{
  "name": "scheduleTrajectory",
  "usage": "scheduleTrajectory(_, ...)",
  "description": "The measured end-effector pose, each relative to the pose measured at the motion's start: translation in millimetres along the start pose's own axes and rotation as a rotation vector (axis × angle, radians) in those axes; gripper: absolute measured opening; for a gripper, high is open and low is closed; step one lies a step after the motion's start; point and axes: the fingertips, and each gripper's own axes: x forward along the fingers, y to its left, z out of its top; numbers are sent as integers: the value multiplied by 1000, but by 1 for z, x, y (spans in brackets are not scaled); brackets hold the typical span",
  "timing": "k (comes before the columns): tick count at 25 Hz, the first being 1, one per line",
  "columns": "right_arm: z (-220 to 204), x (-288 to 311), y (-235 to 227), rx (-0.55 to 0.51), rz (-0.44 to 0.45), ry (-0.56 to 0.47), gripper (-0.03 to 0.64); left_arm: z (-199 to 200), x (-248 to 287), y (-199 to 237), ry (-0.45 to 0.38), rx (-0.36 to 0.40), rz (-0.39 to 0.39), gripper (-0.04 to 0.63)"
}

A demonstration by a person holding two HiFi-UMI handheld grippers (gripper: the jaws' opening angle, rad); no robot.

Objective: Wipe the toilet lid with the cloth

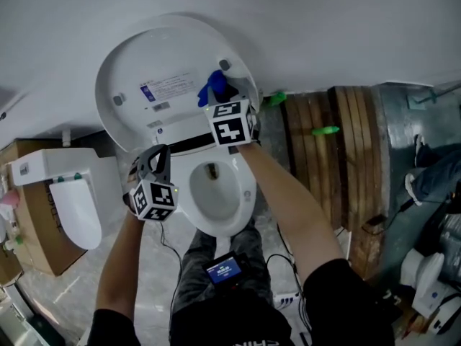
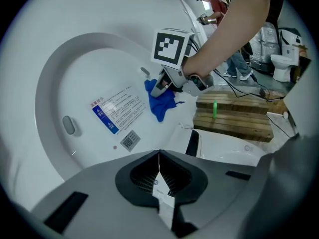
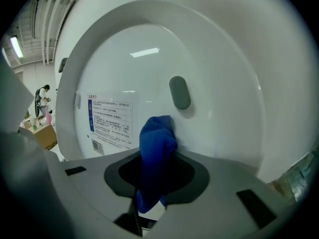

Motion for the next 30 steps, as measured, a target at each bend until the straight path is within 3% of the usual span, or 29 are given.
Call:
scheduleTrajectory(6,-18,17,43,25,15,-4,100,-26,3,26,-11,-54,61,12)
scheduleTrajectory(11,-30,35,92,47,52,-27,100,-51,7,23,-43,-106,79,12)
scheduleTrajectory(22,-37,68,249,-141,277,-57,100,-138,13,-4,-34,-159,62,12)
scheduleTrajectory(26,-40,71,257,-200,305,-66,100,-150,20,-14,-35,-180,63,12)
scheduleTrajectory(30,-50,70,222,-195,260,-46,100,-147,28,-23,-40,-175,59,12)
